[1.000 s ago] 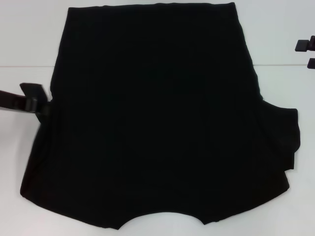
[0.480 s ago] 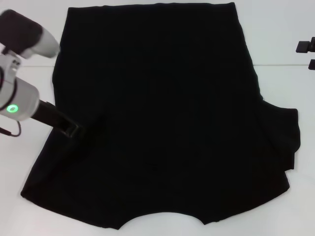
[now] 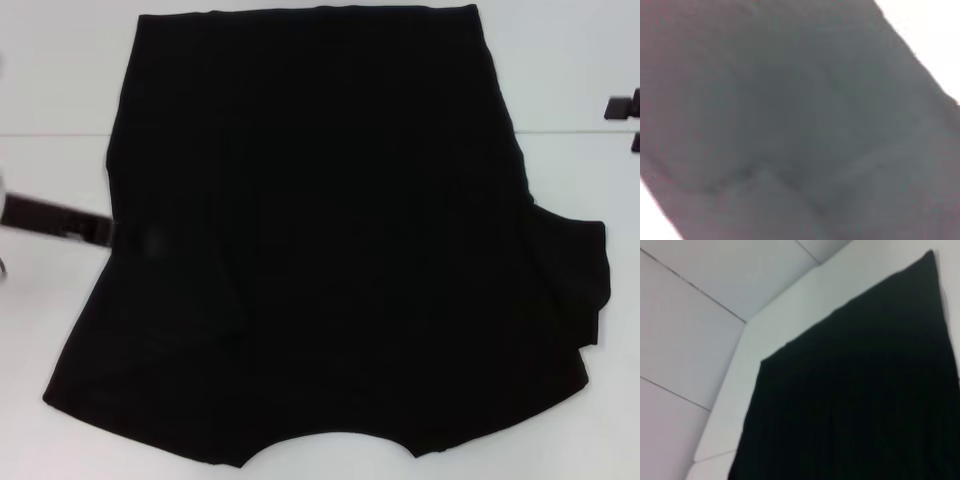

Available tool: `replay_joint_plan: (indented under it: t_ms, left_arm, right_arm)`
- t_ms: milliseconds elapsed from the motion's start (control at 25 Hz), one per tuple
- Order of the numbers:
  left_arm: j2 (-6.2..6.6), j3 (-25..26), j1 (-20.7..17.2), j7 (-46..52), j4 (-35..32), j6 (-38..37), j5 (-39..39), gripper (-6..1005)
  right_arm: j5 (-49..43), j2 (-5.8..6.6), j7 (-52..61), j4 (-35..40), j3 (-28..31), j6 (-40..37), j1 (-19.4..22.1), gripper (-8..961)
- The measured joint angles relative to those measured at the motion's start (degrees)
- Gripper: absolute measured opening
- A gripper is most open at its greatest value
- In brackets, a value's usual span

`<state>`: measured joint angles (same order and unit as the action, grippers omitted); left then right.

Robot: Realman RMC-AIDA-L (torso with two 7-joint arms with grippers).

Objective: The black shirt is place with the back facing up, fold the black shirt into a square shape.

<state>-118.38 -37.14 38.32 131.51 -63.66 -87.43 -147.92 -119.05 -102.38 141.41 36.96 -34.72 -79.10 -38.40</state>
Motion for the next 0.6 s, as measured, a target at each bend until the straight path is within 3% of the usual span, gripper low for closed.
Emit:
replay_joint_plan:
  t_ms: [160, 240, 320, 400, 520, 600]
  left_arm:
    - [4.47, 5.60, -1.14, -9.23, 16.68, -6.29, 13.21, 399]
    - [5.58, 5.97, -1.95, -13.87, 22.65, -7.25, 16.67, 474]
    - [5.31, 6.45, -3.40, -20.05, 25.49, -8.81, 20.09, 550]
    - [4.08, 6.73, -4.98, -25.43, 25.73, -10.75, 23.39, 625]
    - [2.20, 6.62, -6.93, -30.27, 25.42, -11.33, 26.45, 591]
    - [1.85, 6.24, -7.25, -30.45, 26.02, -10.24, 26.00, 587]
  right_arm:
    - [-2.88, 0.23, -0.46, -0.02, 0.36, -0.16, 0.23, 882]
    - [-3.55, 0.45, -1.73, -0.04, 0.29, -0.68, 0.63, 883]
    - [-4.25, 0.71, -2.97, -0.04, 0.28, -1.62, 0.92, 883]
    - [-5.48, 1.10, -3.21, -0.02, 0.45, -2.19, 1.19, 883]
    - [-7.17, 1.63, -2.99, -0.05, 0.51, -2.97, 1.53, 883]
    - [-8.57, 1.69, -2.92, -0.03, 0.55, -3.85, 1.69, 884]
